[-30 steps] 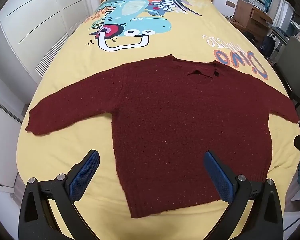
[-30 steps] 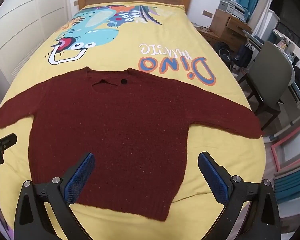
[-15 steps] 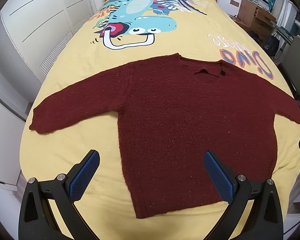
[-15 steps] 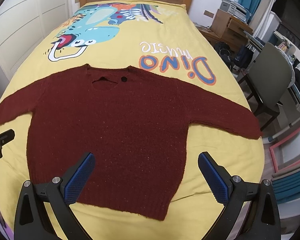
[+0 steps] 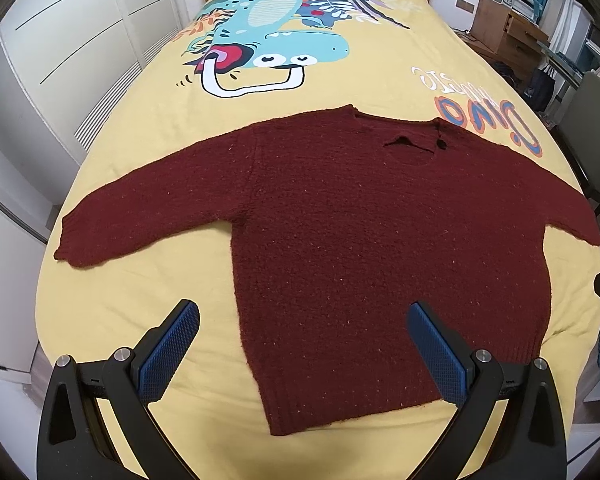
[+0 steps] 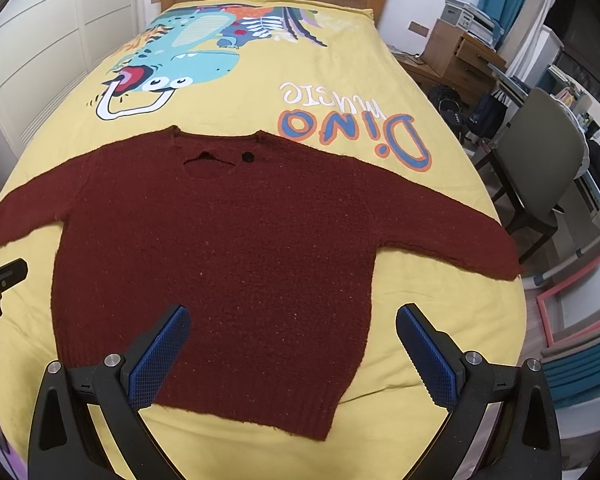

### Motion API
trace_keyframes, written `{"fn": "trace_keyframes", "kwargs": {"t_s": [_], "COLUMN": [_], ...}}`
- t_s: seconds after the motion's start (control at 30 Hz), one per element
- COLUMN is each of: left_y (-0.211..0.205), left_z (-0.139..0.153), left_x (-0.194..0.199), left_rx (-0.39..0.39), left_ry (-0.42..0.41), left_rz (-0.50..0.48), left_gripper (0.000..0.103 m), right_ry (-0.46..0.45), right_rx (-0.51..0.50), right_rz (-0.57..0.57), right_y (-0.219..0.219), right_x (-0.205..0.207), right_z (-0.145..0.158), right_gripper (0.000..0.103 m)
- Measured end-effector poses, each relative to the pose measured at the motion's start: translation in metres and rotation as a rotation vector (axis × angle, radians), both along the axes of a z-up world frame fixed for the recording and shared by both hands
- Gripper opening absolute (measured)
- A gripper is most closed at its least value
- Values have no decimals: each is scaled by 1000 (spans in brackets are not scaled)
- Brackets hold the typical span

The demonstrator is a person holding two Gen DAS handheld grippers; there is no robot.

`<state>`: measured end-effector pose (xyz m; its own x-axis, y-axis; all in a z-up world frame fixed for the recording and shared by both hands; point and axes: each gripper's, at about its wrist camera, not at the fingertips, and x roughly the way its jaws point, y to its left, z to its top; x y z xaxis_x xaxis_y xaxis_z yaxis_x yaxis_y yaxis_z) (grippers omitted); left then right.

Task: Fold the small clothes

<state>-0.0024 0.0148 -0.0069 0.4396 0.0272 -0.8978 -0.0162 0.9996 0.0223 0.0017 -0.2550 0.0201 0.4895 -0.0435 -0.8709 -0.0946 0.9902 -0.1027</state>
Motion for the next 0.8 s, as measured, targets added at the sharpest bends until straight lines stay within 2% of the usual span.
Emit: {"fn": "trace_keyframes", "kwargs": {"t_s": [0.8], "left_y": [-1], "left_z": [-1], "left_x": [-3], "left_rx": [24], "left_ry": [-1], "left_rz": [-11], "left_gripper": [102], "right_ry": [8], "right_rx": [-20], "right_rz": [23], "right_y": [6], "right_x": [0], "right_z": [0], "right_gripper": [102]}}
